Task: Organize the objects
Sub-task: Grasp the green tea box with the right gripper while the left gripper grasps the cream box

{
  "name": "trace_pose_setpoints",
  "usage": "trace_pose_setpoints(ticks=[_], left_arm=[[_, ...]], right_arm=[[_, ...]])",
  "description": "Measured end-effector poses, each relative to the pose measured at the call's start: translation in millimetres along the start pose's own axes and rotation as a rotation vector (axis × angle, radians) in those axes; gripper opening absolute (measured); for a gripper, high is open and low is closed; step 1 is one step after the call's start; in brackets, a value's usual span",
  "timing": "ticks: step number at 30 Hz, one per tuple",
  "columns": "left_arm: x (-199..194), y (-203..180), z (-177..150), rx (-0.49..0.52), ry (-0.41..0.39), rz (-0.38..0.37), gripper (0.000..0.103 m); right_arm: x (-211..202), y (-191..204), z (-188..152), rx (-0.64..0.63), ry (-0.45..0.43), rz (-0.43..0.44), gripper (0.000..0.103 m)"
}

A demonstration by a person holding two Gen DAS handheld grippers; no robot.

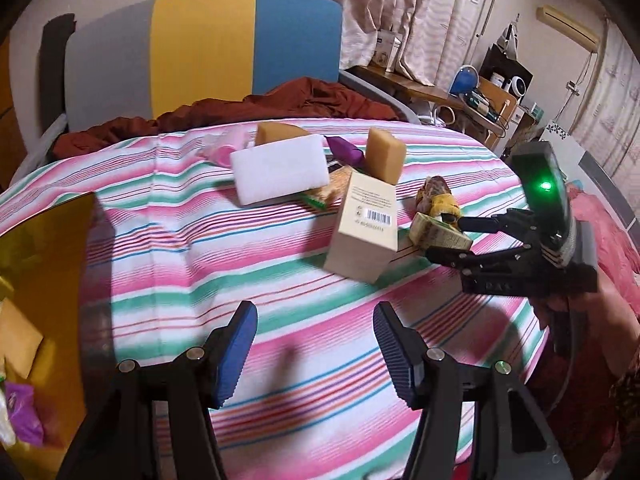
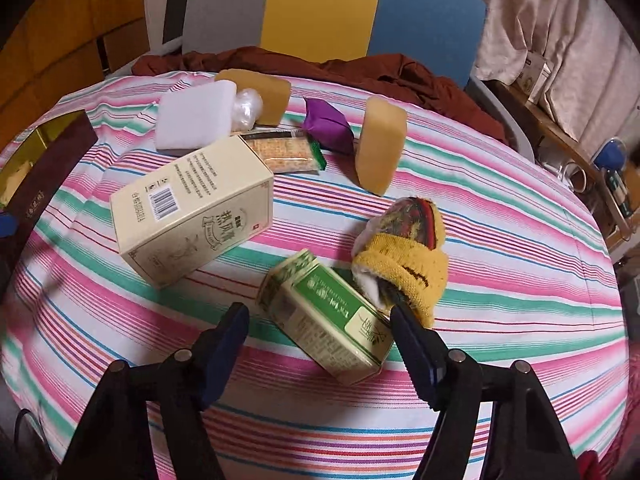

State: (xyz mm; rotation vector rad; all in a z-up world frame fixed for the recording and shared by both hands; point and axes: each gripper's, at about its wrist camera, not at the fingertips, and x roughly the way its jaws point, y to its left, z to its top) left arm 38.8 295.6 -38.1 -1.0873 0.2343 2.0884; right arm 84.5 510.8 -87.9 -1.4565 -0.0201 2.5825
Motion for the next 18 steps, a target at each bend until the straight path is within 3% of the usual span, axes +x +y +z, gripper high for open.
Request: trace_pose_setpoints(ticks=[4, 6, 9, 12, 14, 18], left_arm=[[12, -6, 10, -0.015, 0.011, -0.030, 0.061], [17, -9, 14, -0.015, 0.013, -0.044, 0.061], [24, -18, 20, 0.011, 0.020, -0.048, 0.061], [32, -26, 25, 0.042, 0.031, -0.041, 0.061], [38, -29, 30, 0.047, 0.037, -0.039, 0.061], [52, -36, 39, 0.067, 0.044, -0.043, 0.062]], right_arm=[[-9, 0, 2, 0.018, -0.030, 0.052, 0.067], [-6, 1, 5, -0.001, -0.037, 0.023, 0.071], [8, -1, 2, 0.010, 0.029, 0.056, 0.072], [14, 0, 0, 0.019, 0.062, 0.064, 0.060], [13, -1, 0, 0.037, 0.072, 0.084, 0.034], [12, 2, -3, 0.042, 0.090, 0.082, 0.032]])
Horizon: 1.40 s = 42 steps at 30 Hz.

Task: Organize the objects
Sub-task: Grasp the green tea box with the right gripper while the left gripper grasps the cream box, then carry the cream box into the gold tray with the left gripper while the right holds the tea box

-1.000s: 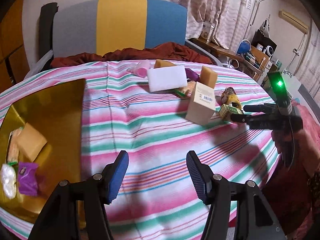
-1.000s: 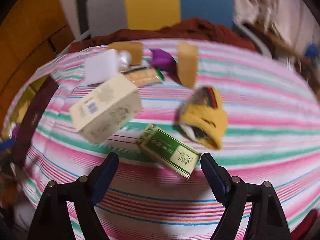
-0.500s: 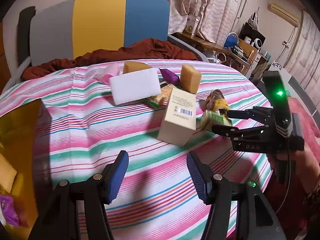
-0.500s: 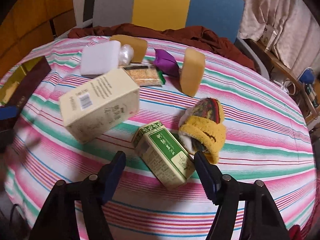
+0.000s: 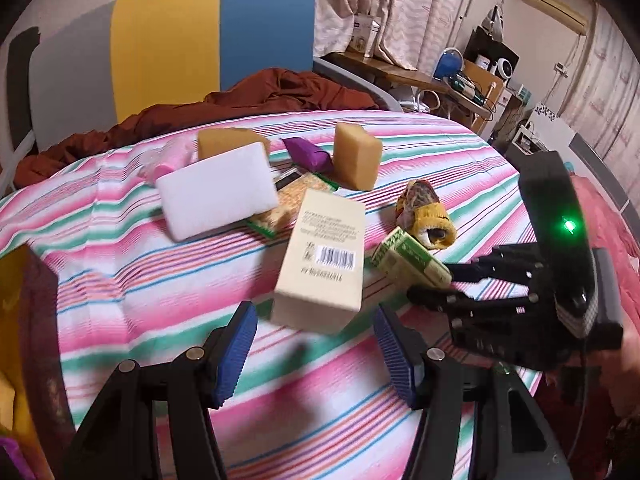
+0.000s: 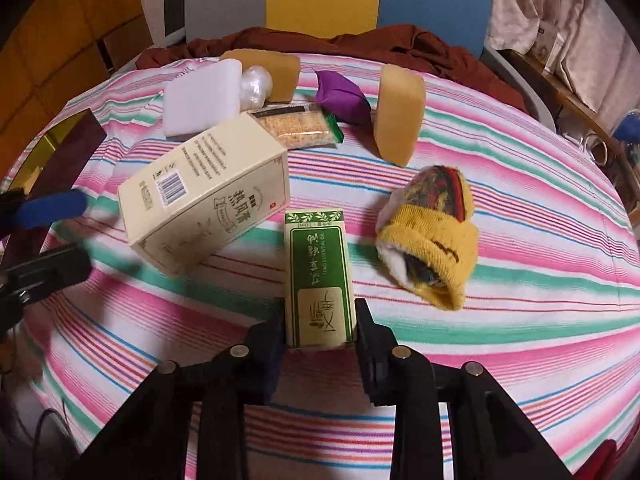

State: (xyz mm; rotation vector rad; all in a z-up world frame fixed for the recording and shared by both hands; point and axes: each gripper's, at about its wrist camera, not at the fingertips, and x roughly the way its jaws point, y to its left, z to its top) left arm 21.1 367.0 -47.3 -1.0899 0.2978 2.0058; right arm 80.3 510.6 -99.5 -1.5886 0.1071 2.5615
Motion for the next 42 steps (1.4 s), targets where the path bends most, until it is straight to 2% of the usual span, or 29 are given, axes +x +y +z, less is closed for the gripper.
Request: trace_pose_setpoints(ticks=[5, 11, 13, 15, 20, 27, 30, 37, 42], left_arm=[[20, -10, 13, 0.051, 0.015, -0.004, 0.066], [44, -16, 18, 0.082, 0.035, 0.027, 0.064], [47, -18, 16, 0.109, 0.019, 0.049, 0.054], [47, -19, 14, 0.124, 0.008, 0.059, 0.051], [33, -16, 7, 0.126, -0.021, 0.056, 0.051], [-17, -5, -4, 0.091, -0.105, 0.029, 0.051], [-38, 6, -10, 0.063, -0.130, 0.039, 0.051], [-86, 54, -27, -0.075, -0.179, 0.064, 0.051], [-113, 103, -44, -0.225, -0.195, 0.074, 0.051]], right_arm=[[-2, -7, -2, 0.044, 0.017, -0.007, 0.031], [-1, -15, -4, 0.084, 0.026, 0.007, 0.031], [2, -14, -4, 0.080, 0.036, 0.001, 0.031], [2, -13, -3, 0.074, 0.033, 0.000, 0.031], [1, -14, -4, 0.085, 0.026, 0.000, 0.031], [-3, -13, -3, 0.087, 0.002, -0.007, 0.031], [-3, -10, -3, 0.076, -0.005, -0.004, 0.031], [-2, -5, -4, 0.062, -0.019, 0.000, 0.031], [-9, -1, -4, 0.045, -0.044, 0.004, 0.031]])
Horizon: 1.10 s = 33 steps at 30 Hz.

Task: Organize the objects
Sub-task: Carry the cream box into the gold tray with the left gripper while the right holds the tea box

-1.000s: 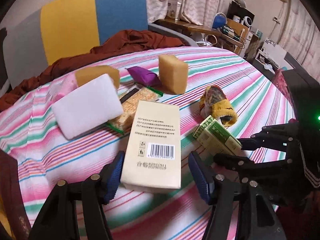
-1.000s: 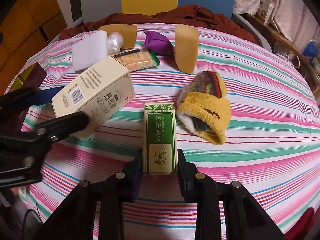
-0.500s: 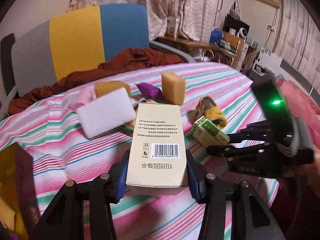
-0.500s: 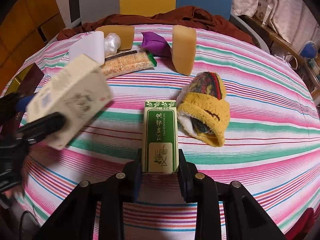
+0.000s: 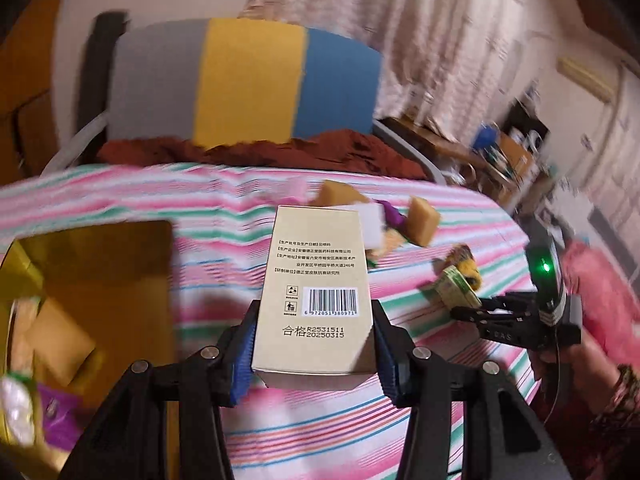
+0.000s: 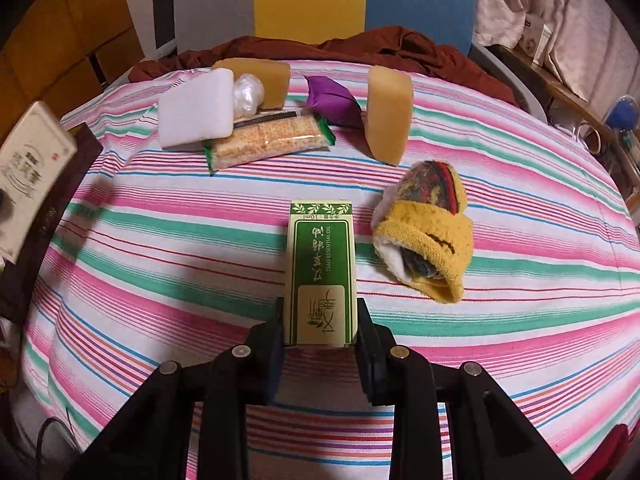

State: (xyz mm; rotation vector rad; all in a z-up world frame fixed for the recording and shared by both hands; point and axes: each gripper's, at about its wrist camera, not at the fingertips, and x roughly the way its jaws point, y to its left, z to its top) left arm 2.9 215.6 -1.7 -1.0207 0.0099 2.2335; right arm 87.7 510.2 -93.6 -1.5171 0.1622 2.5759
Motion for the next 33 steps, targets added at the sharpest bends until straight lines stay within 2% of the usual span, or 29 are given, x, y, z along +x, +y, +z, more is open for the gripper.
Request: trace_pose_setpoints(ticks=[9, 16, 20, 27, 33], left_arm=[[-24, 87, -24, -0.188, 0.018, 0.066, 0.051], [-24, 121, -55, -0.232, 0.073, 0.109, 0.051], [-24, 129, -68, -0.230, 0.096, 0.134, 0.051], [-35, 127, -80, -0.142, 0.097, 0.222, 0.052], [-45, 120, -92, -0.125, 0.114, 0.206, 0.055]], right_arm=[[-4, 11, 3, -0.021, -0.052, 0.015, 0.031], [-20, 28, 1, -0.032, -0.123, 0.038, 0.031], [-33, 45, 0, -0.037, -0.168, 0.062, 0.031], [-55, 82, 0, -0.032, -0.223, 0.142, 0.031], [-65, 143, 9, -0.054, -0.252, 0.283, 0.031]])
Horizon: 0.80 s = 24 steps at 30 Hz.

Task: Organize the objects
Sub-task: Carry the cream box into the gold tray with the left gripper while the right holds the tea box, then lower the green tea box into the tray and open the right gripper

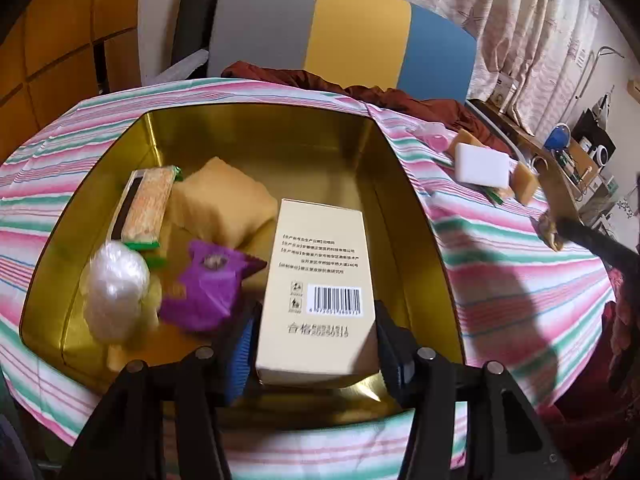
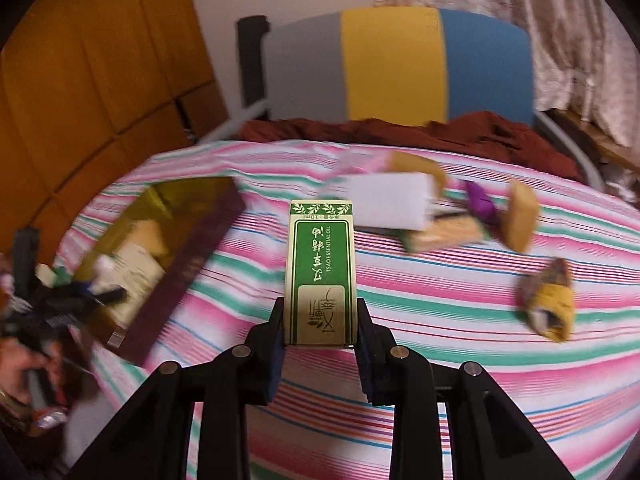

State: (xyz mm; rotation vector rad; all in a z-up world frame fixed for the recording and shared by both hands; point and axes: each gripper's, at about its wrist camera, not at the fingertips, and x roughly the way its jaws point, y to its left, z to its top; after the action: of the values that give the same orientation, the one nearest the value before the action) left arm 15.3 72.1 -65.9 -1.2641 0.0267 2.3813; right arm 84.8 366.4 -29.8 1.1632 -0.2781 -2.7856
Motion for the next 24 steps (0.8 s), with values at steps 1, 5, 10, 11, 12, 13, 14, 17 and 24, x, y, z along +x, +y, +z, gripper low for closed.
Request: trace_pose_setpoints(ticks=[1, 5, 10, 11, 12, 13, 14, 17, 24], left_arm=[[-4, -1, -3, 0.001, -0.008, -0.004, 0.055], [-18, 2, -9, -0.010, -0.050, -0.020, 0.060], [-34, 9, -5, -0.057, -0.132, -0.019, 0.060], [-37, 12, -4, -0.075, -0.145, -0.023, 0.060], [-40, 15, -3, -0.091, -0.158, -0.024, 0.060], [-42, 18, -2, -0.104, -0.170, -0.017, 0.060], [-44, 20, -1, -0.112, -0.177, -0.007, 0.060], [-46, 26, 2, -0.134, -0.188, 0.024, 0.060], [-46, 37, 2, -0.189, -0.191, 0.035, 0.060]], right_arm=[[6, 15, 3, -0.003, 0.000, 0.030, 0.031], [27, 58, 12, -0.045, 0.012, 0.098, 0.031], [59, 107, 24, -0.086, 0.041, 0.154, 0.031], [64, 114, 26, -0.095, 0.044, 0.156, 0.031], [70, 121, 28, -0.101, 0.048, 0.154, 0.031], [77, 128, 31, -0.104, 0.055, 0.153, 0.031], [84, 132, 34, -0.104, 0.060, 0.151, 0.031], [103, 145, 42, -0.113, 0.080, 0.125, 0.031], [140, 156, 50, -0.156, 0.122, 0.031, 0.031]])
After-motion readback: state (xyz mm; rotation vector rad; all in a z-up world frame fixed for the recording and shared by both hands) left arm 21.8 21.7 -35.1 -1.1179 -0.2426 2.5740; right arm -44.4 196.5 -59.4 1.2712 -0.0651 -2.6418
